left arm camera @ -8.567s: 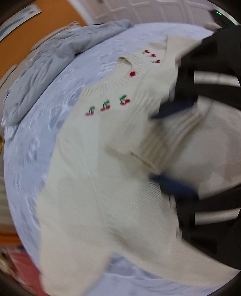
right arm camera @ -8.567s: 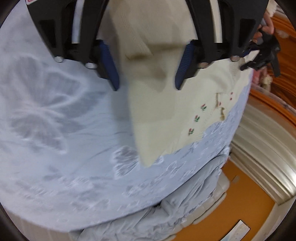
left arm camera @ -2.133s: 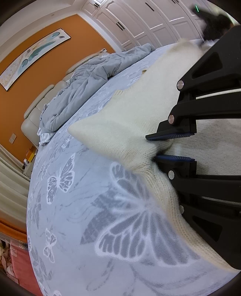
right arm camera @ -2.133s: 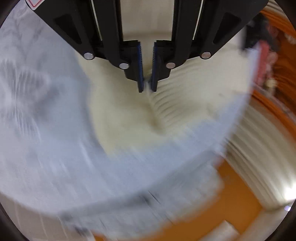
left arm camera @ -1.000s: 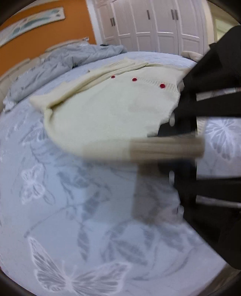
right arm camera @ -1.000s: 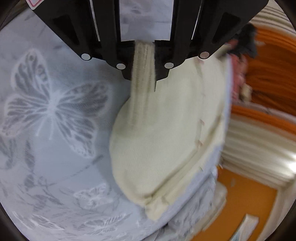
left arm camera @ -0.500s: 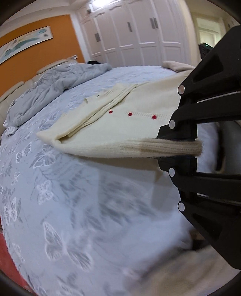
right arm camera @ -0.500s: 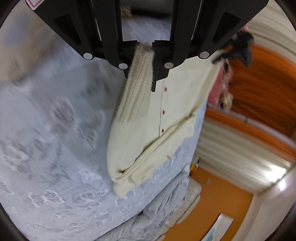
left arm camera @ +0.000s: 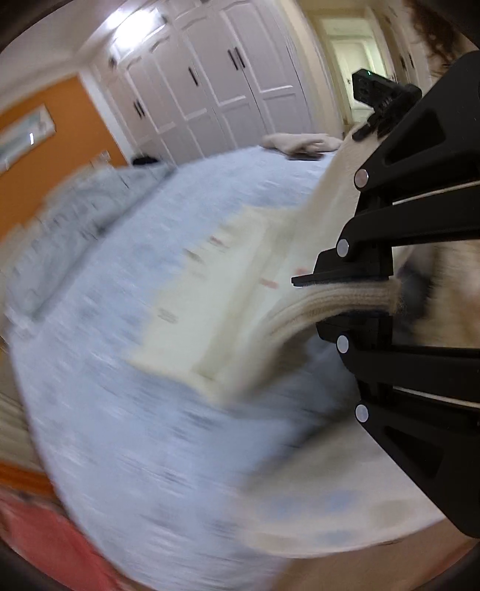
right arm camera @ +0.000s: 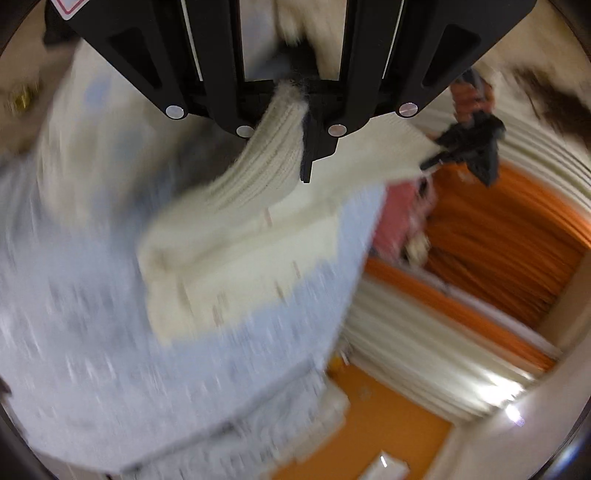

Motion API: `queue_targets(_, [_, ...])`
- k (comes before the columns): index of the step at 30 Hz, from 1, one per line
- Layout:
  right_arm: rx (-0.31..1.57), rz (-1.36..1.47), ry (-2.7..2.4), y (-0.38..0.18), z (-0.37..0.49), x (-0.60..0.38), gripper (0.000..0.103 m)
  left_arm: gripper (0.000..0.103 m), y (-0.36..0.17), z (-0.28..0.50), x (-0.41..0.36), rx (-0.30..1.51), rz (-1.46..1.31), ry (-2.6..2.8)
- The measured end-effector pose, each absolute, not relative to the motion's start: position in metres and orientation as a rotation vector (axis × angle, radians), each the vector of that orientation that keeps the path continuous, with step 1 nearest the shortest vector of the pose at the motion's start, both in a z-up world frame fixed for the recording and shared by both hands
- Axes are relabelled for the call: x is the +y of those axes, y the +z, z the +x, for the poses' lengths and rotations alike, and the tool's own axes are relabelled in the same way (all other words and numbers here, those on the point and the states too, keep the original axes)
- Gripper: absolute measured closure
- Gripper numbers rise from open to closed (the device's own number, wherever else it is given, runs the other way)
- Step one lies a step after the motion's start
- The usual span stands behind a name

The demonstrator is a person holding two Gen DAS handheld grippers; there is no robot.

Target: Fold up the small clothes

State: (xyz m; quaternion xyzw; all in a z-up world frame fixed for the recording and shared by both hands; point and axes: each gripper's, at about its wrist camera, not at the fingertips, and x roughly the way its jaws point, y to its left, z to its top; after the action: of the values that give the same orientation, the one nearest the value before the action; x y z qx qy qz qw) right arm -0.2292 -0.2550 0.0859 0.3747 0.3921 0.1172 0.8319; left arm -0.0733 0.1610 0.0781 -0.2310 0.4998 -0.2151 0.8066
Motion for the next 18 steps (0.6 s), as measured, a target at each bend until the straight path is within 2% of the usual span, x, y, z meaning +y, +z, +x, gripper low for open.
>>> queue_targets(3, [0.725,0.829,0.201,0.075,-0.163,-0.285,0.092,0.092,0.074,0.0,0.142,0.995,-0.421,-0.418])
queue_targets(5, [0.715,0.84,0.133,0.044,-0.113,-0.301,0.081,0.089,0.049,0.053,0.13,0.999,-0.43,-0.343])
queue_targets(6, [0.733,0.847,0.086,0.023,-0.086,-0.308,0.077,0.084,0.028,0.082,0.122,1.022,-0.437,-0.332])
queue_targets(7, [0.75,0.848,0.042,0.011,-0.078,-0.311,0.064,0.07,0.008,0.104,0.114,1.057,-0.425,-0.284])
queue_targets(8, [0.781,0.834,-0.042,-0.005,-0.064,-0.314,0.059,0.047,-0.006,0.116,0.111,1.084,-0.414,-0.225])
queue_targets(9, [0.806,0.806,-0.101,-0.012,-0.055,-0.315,0.058,0.044,-0.022,0.129,0.109,1.092,-0.393,-0.159])
queue_targets(10, [0.816,0.783,-0.132,-0.016,-0.05,-0.314,0.058,0.045,-0.03,0.133,0.11,1.083,-0.386,-0.116])
queue_targets(12, [0.787,0.762,-0.144,-0.016,-0.05,-0.314,0.041,0.043,-0.039,0.137,0.113,1.068,-0.373,-0.109])
queue_targets(13, [0.764,0.731,-0.167,-0.014,-0.054,-0.313,0.028,0.034,-0.04,0.135,0.115,1.063,-0.37,-0.126])
queue_targets(14, [0.755,0.693,-0.183,-0.013,-0.055,-0.311,0.025,0.021,-0.04,0.132,0.117,1.047,-0.365,-0.138])
queue_targets(15, [0.759,0.644,-0.194,-0.014,-0.053,-0.31,0.024,0.015,-0.041,0.13,0.12,1.033,-0.356,-0.139])
queue_targets(16, [0.781,0.594,-0.197,-0.016,-0.049,-0.308,0.024,0.011,-0.043,0.128,0.12,1.023,-0.333,-0.14])
queue_targets(18, [0.858,0.511,-0.201,-0.028,-0.032,-0.304,0.024,0.011,-0.053,0.134,0.114,1.036,-0.259,-0.152])
